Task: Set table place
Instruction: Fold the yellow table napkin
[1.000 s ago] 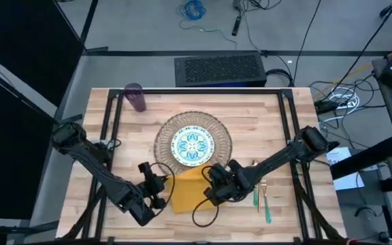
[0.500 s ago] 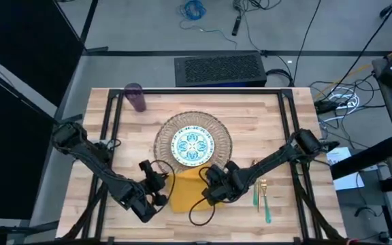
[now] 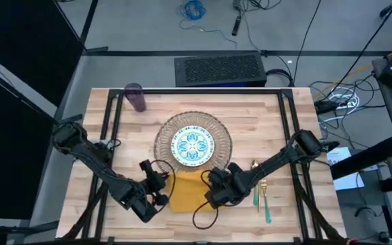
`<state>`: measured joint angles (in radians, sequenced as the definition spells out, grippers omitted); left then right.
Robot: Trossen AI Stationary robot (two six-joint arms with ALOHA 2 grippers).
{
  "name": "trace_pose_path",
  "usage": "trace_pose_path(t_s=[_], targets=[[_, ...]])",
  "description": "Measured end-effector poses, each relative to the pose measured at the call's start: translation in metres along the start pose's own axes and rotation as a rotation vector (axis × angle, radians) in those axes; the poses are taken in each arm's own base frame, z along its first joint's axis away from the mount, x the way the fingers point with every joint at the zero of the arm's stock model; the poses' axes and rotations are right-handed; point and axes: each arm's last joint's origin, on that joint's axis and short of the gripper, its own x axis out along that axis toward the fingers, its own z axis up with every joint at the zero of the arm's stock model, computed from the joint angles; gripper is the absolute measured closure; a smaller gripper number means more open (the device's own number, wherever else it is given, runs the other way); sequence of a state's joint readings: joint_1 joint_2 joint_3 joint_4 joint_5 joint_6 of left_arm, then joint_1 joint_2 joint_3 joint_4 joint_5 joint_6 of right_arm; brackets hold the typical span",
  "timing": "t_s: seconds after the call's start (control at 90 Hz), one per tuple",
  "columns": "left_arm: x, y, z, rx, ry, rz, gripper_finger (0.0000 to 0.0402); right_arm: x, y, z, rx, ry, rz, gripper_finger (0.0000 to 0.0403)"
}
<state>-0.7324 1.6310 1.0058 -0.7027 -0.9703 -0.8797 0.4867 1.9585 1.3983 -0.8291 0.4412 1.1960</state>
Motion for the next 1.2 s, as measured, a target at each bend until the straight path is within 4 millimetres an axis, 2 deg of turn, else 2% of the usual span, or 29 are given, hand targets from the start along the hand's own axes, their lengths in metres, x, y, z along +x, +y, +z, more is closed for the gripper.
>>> trace_pose_path(t_s=[0.1,0.189,0.311,0.389,0.444,0.544,0.678,0.733,0.822,0.889,1.0,1.2], targets=[[0.002,0.000,0.001,-0.009,-0.002,0.001,0.0402,-0.017,-0.003,-0.004,0.022,-0.043,-0.007,0.0228],[0.004,-0.002,0.000,-0.003,0.002,0.005,0.0402,-0.045,-0.005,-0.010,0.052,-0.132,0.037,0.0207],[0.006,-0.005,-0.002,-0.001,0.014,-0.002,0.0402,-0.089,-0.006,-0.025,0.121,-0.287,0.140,0.0198],[0.007,-0.007,-0.002,-0.001,0.015,-0.009,0.0402,-0.099,-0.004,-0.037,0.150,-0.312,0.179,0.0200],[0.008,-0.007,-0.001,0.003,0.011,-0.013,0.0402,-0.090,-0.003,-0.047,0.166,-0.278,0.180,0.0203],[0.009,-0.008,0.001,0.012,0.009,-0.020,0.0402,-0.055,-0.010,-0.060,0.214,-0.260,0.145,0.0209],[0.012,-0.008,0.003,-0.001,0.009,-0.033,0.0402,-0.017,-0.026,-0.062,0.313,-0.212,0.210,0.0210],[0.014,-0.008,0.004,-0.010,0.016,-0.040,0.0402,-0.009,-0.032,-0.059,0.320,-0.182,0.259,0.0208],[0.014,-0.008,0.005,-0.009,0.017,-0.045,0.0402,-0.014,-0.040,-0.047,0.355,-0.219,0.372,0.0204],[0.015,-0.008,0.005,-0.009,0.017,-0.044,0.0402,-0.012,-0.051,-0.040,0.341,-0.233,0.387,0.0203],[0.016,-0.008,0.006,-0.001,0.024,-0.052,0.0402,0.006,-0.074,-0.022,0.295,-0.182,0.379,0.0202],[0.016,-0.010,0.007,-0.019,0.027,-0.072,0.0402,0.040,-0.099,0.009,0.168,-0.074,0.587,0.0202]])
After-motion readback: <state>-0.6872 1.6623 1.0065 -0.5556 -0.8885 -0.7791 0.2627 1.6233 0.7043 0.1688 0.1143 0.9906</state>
